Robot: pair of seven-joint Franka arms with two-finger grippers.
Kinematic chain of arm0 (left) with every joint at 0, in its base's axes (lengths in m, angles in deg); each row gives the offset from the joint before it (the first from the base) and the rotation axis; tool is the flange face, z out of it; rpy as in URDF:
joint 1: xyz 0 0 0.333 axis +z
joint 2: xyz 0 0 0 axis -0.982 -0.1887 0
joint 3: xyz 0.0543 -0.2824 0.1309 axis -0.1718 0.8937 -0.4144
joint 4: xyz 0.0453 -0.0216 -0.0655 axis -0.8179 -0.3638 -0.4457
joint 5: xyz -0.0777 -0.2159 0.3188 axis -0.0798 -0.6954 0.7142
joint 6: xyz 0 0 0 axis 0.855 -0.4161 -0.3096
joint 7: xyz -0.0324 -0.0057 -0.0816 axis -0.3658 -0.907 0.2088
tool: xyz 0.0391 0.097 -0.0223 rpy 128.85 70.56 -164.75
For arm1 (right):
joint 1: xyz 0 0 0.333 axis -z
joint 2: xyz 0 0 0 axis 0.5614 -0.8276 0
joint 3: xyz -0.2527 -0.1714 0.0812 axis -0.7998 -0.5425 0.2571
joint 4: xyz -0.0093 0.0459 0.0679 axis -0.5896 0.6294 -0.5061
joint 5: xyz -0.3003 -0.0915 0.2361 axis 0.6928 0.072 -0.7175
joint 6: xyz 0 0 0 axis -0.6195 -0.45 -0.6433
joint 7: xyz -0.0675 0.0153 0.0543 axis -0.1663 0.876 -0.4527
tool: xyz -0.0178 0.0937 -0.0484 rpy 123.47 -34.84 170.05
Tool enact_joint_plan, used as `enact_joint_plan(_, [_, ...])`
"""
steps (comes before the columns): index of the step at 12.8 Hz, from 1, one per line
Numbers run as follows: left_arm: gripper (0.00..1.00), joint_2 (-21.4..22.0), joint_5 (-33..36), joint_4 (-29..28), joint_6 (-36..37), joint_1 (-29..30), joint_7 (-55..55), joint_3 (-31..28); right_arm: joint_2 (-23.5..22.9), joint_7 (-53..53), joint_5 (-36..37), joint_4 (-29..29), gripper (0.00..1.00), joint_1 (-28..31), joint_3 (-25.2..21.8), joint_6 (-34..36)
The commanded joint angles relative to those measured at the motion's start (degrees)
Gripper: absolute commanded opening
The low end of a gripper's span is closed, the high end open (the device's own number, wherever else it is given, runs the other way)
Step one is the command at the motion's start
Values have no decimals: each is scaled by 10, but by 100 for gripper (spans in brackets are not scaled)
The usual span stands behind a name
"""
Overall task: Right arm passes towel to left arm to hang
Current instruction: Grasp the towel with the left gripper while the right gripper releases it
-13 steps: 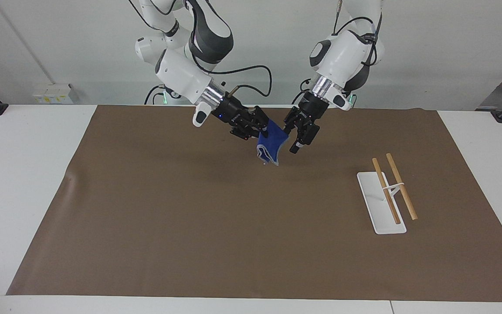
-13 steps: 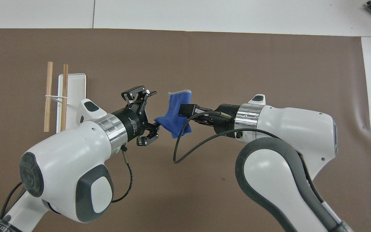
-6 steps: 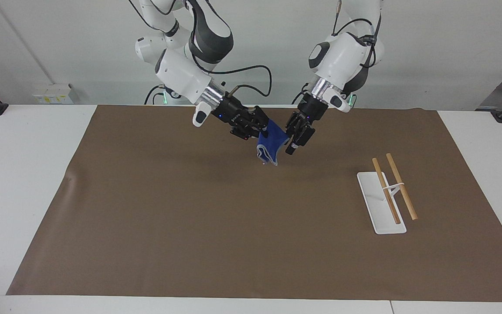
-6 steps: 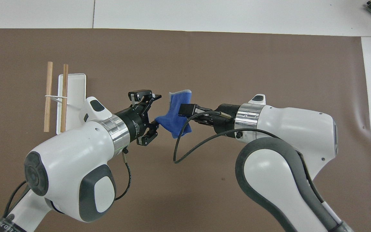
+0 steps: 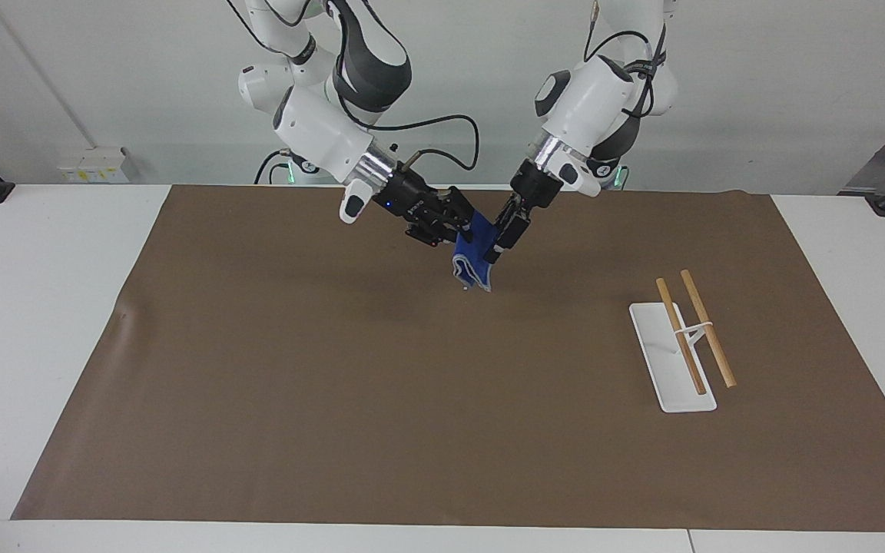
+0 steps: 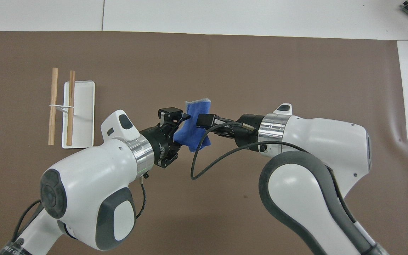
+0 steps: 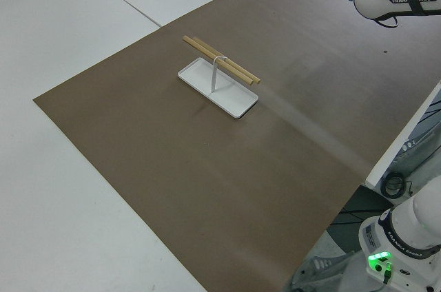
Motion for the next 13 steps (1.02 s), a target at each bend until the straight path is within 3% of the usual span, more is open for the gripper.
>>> enact_joint_plan(1, [55,14,-10,-7,26,-8,-57,-7,3,8,-9,-1,0,2,4,-10])
enact_joint_plan(5, [30,14,-10,-6,31,-3,-95,-8,4,8,-9,-1,0,2,4,-10])
enact_joint_plan(7, [24,14,-10,-6,44,-2,-112,-9,5,8,-8,0,0,2,4,-9])
enact_joint_plan(10, [24,14,-10,-6,45,8,-152,-9,5,8,-8,0,0,2,4,-9])
enact_joint_plan(12, [15,14,-10,-5,47,18,-186,-9,6,8,-6,0,0,2,3,-9])
enact_joint_plan(13, [8,14,-10,-3,52,19,-205,-10,7,7,0,1,73,2,2,-10])
